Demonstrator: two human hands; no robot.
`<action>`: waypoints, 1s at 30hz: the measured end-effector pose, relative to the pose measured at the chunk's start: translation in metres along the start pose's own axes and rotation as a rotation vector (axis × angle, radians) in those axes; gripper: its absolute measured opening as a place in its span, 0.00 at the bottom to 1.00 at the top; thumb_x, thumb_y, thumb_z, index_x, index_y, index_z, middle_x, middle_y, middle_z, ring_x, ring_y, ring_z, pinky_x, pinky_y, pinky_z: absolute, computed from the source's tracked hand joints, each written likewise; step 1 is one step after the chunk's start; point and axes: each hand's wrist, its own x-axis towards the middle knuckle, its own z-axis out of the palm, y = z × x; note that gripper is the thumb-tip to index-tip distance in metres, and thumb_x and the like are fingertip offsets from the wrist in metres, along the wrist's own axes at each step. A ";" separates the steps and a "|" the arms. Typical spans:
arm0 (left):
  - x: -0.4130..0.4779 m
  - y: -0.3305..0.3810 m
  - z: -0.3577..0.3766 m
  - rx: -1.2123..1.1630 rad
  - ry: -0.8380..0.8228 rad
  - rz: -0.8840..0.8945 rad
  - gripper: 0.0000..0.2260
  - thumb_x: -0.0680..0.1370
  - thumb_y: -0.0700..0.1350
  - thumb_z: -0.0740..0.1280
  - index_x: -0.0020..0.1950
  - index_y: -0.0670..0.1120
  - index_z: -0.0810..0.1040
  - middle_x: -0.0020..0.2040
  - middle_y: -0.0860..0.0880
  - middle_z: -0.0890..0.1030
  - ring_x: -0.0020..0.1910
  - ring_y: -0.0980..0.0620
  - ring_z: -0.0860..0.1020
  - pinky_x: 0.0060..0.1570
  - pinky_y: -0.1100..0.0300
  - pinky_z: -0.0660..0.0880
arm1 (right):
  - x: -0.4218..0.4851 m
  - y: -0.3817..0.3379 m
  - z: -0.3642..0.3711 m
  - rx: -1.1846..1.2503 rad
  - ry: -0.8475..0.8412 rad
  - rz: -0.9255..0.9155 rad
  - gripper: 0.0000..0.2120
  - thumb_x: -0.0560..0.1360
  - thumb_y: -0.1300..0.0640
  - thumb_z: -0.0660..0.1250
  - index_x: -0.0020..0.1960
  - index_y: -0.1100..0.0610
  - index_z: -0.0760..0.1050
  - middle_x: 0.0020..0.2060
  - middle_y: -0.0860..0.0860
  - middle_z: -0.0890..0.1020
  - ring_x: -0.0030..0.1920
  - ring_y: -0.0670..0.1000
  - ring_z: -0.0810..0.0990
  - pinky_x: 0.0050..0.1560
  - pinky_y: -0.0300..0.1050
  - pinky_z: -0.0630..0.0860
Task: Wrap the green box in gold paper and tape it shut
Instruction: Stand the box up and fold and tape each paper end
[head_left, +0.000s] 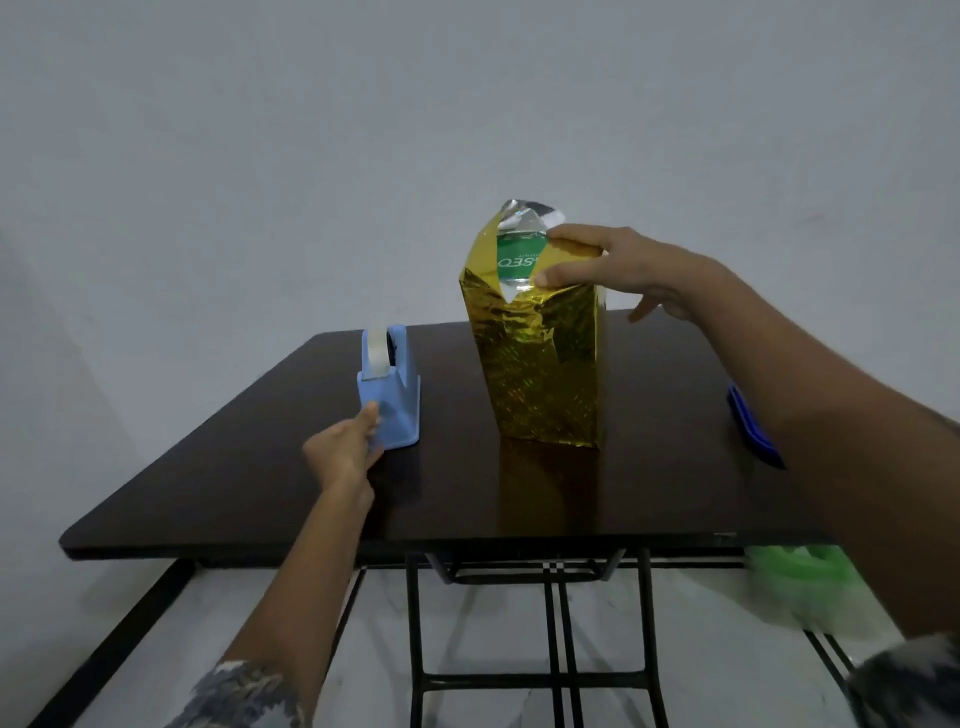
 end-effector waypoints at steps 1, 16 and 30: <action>-0.008 0.005 -0.001 -0.015 -0.030 0.035 0.08 0.72 0.44 0.73 0.37 0.43 0.78 0.39 0.48 0.80 0.41 0.53 0.78 0.44 0.56 0.77 | 0.002 0.000 -0.001 0.001 0.003 -0.010 0.34 0.70 0.45 0.70 0.73 0.42 0.60 0.72 0.52 0.62 0.69 0.58 0.63 0.61 0.62 0.69; -0.113 0.151 0.087 0.008 -0.719 0.437 0.15 0.71 0.45 0.73 0.56 0.42 0.82 0.74 0.54 0.63 0.55 0.60 0.72 0.35 0.75 0.72 | 0.022 0.012 0.000 0.031 -0.031 -0.118 0.33 0.72 0.50 0.70 0.74 0.48 0.61 0.61 0.50 0.66 0.55 0.48 0.66 0.33 0.34 0.63; -0.112 0.133 0.112 0.173 -0.651 0.334 0.19 0.69 0.44 0.75 0.59 0.41 0.80 0.74 0.54 0.63 0.63 0.49 0.72 0.50 0.54 0.79 | 0.028 0.017 0.009 0.018 -0.020 -0.179 0.46 0.50 0.34 0.73 0.66 0.49 0.72 0.57 0.54 0.76 0.57 0.54 0.76 0.53 0.45 0.74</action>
